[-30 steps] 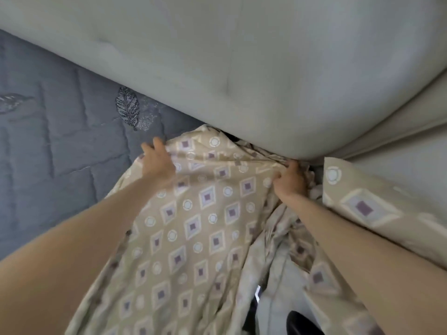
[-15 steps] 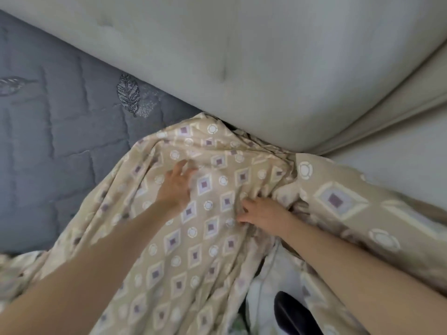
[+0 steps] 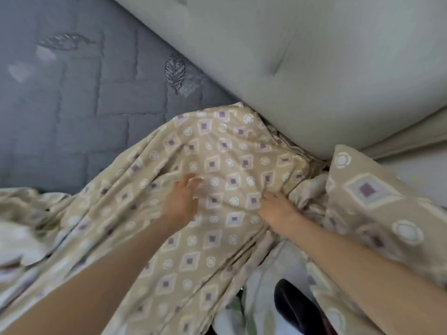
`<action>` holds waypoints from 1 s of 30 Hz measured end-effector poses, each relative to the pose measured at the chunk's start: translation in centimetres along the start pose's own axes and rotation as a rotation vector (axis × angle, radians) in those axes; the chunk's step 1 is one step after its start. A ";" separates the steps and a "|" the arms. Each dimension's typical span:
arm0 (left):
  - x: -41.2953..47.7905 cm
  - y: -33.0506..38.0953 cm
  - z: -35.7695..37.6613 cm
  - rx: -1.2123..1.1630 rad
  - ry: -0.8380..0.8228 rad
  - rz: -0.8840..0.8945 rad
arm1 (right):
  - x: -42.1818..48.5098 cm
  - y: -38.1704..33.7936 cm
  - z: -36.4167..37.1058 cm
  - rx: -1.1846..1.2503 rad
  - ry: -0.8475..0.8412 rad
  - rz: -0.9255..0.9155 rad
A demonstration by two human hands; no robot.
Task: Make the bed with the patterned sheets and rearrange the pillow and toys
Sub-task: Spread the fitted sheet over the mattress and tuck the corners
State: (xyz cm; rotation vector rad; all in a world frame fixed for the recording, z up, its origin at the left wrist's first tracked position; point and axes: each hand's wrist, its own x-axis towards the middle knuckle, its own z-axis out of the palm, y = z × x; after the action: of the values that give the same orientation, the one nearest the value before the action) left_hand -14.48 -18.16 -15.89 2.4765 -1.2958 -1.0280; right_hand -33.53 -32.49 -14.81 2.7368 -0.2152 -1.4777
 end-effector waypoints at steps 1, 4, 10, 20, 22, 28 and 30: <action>-1.1 -0.5 0.2 -0.017 0.012 -0.022 | -0.3 -0.5 -0.5 0.000 0.029 -0.041; -4.3 -2.2 1.1 -0.083 0.036 -0.089 | -0.9 -2.5 -1.9 0.096 0.075 -0.126; -12.1 -6.5 4.0 -0.203 0.050 -0.266 | -1.0 -10.2 -3.6 0.108 -0.005 -0.286; -28.8 -11.2 13.3 -0.184 -0.255 -0.459 | -2.7 -23.0 -0.2 -0.054 0.099 -0.288; -31.2 -11.6 14.9 -0.073 -0.281 -0.490 | -2.8 -24.2 -0.3 -0.088 0.106 -0.273; -33.3 -10.2 17.9 0.131 -0.011 -0.691 | -2.8 -25.7 0.3 -0.185 0.153 -0.351; -33.6 -10.1 18.5 0.091 0.060 -0.727 | -2.8 -25.6 0.3 -0.209 0.166 -0.401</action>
State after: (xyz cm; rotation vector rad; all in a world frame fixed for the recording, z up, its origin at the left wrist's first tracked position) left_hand -32.70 17.01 -17.40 3.0967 -0.4057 -1.0091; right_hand -32.51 -6.77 -14.87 2.8139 0.4902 -1.2385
